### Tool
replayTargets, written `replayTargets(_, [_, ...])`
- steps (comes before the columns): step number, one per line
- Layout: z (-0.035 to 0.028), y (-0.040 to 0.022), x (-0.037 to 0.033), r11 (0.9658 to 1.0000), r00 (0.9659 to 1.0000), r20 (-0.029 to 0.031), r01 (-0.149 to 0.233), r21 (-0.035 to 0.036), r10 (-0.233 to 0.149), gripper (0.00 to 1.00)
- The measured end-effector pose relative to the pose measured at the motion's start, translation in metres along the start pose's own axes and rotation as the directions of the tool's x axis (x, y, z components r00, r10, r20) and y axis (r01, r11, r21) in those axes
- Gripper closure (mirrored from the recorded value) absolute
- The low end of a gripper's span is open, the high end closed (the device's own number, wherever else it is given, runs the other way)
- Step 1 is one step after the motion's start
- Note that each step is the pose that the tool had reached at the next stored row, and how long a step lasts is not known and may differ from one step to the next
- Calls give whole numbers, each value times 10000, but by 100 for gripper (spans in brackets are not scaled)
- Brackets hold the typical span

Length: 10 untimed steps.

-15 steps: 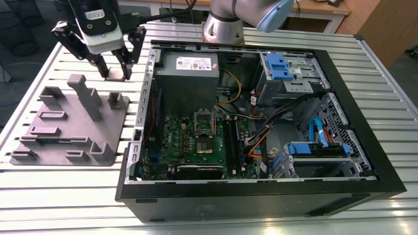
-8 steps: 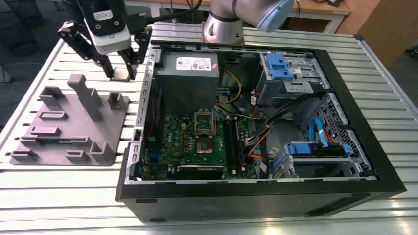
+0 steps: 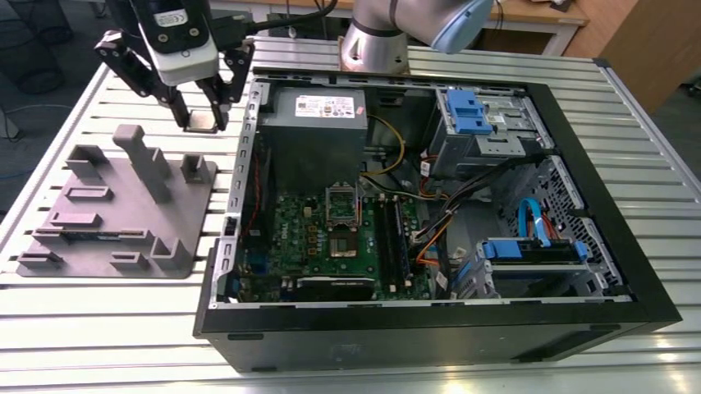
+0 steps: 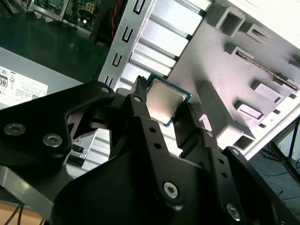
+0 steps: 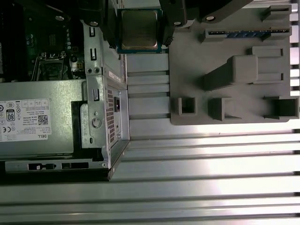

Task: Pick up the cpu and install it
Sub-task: 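Pick up the cpu and move it towards the insertion slot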

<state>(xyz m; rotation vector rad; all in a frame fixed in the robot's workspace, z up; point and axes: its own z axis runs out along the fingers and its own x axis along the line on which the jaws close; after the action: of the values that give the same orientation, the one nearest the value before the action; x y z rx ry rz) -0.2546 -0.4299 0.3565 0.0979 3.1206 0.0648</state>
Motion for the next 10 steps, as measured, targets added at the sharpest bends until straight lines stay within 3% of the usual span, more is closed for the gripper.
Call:
replayTargets(4, [0,3,-40,10000,10000,-1,0,1,0,53])
replayTargets(10, [2,11,-169,10000,10000,-4,0,2,0,53])
